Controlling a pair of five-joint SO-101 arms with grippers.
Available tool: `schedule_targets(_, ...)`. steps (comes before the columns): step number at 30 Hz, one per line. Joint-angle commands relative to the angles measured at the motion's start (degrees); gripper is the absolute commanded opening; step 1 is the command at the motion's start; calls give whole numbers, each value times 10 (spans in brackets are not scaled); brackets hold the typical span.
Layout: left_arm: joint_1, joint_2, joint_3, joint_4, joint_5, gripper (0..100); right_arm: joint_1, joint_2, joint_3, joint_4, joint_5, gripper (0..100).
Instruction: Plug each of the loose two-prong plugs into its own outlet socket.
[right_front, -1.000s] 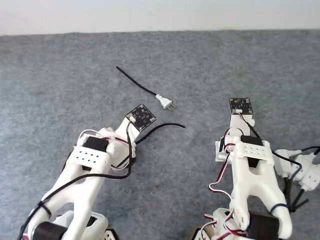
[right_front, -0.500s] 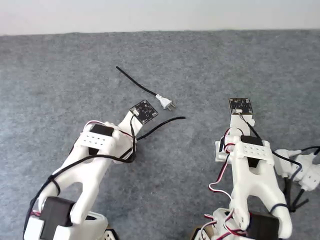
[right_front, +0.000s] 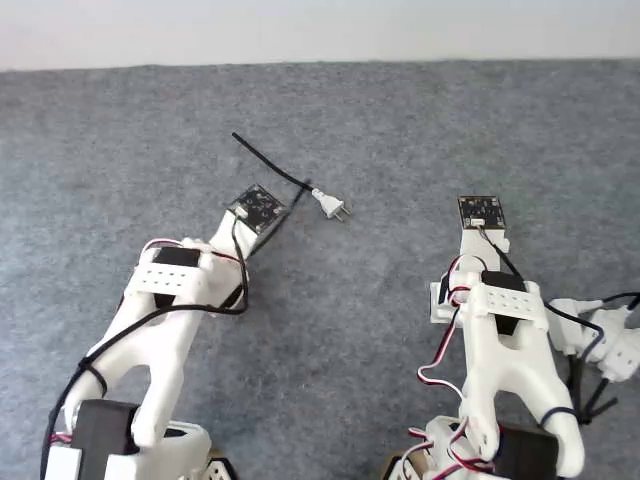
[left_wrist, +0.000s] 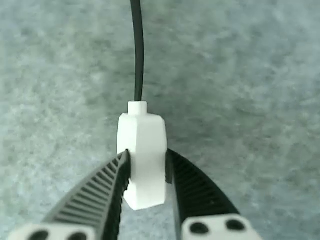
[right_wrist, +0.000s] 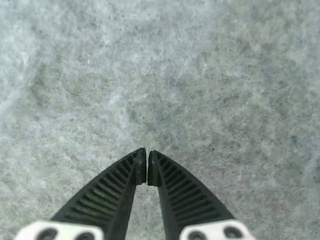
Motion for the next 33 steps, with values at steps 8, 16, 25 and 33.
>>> schedule_targets(8, -1, -9, -16, 23, -2, 13, -5, -15, -2, -8, 7, 11)
schedule_targets(16, 61, -9, -68, 91, 137, 11, -5, -15, -2, -8, 7, 11)
schedule_targets(25, 60, -8, -70, 84, 328, 11, -6, -15, -2, -7, 24, 11)
schedule_targets(33, 51, -4, -54, 19, 418, 93, -6, -15, -2, -6, 25, 11)
